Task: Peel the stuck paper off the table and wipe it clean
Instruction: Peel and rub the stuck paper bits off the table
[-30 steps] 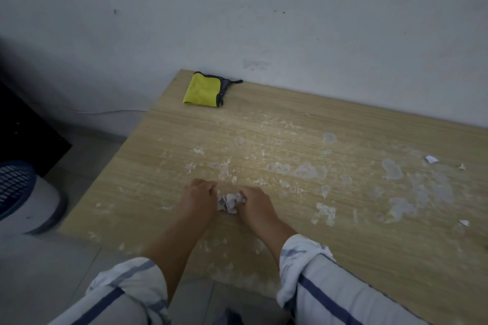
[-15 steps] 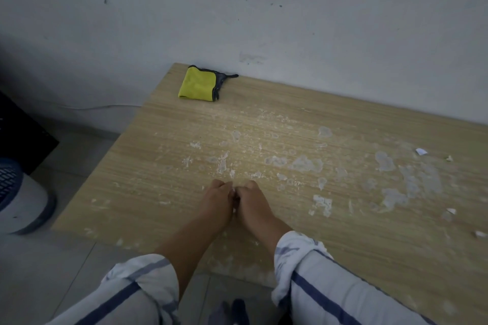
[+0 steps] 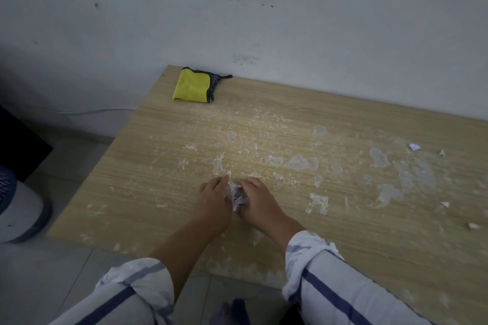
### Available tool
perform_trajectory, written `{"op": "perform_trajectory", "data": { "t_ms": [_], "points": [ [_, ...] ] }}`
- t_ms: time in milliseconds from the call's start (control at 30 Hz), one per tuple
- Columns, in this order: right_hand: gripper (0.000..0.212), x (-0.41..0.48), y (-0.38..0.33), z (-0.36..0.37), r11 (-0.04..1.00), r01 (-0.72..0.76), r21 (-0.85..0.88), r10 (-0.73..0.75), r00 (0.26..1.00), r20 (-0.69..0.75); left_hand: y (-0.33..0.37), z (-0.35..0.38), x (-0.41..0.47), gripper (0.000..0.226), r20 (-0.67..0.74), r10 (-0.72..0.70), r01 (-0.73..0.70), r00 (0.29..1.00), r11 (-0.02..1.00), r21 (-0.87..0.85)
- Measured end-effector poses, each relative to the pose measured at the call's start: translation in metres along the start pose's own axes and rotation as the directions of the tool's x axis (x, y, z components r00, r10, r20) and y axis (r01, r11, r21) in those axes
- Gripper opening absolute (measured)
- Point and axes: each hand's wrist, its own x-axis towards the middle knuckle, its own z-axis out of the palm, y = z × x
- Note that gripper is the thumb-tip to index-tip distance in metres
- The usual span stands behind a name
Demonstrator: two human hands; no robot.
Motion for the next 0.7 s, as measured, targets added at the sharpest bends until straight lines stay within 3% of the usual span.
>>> {"op": "perform_trajectory", "data": {
  "t_ms": [133, 367, 533, 700],
  "points": [
    [0.063, -0.005, 0.008, 0.004, 0.987, -0.032, -0.156, 0.026, 0.999, -0.040, -0.007, -0.002, -0.002, 0.054, -0.029, 0.005, -0.004, 1.000, 0.998, 0.056],
    [0.049, 0.006, 0.002, 0.008, 0.992, -0.118, -0.036, 0.117, 0.993, -0.016, -0.006, 0.000, -0.003, 0.049, 0.035, -0.018, 0.017, 0.999, 0.999, 0.033],
    [0.057, 0.005, 0.003, 0.002, 0.997, -0.070, -0.040, 0.070, 0.998, -0.010, -0.006, -0.003, -0.004, 0.054, 0.001, 0.002, -0.002, 1.000, 0.999, 0.051],
    [0.050, -0.003, 0.009, -0.007, 0.993, -0.104, -0.058, 0.095, 0.987, -0.132, 0.007, -0.004, -0.004, 0.054, -0.054, 0.105, -0.098, 0.993, 0.988, 0.117]
  ]
}}
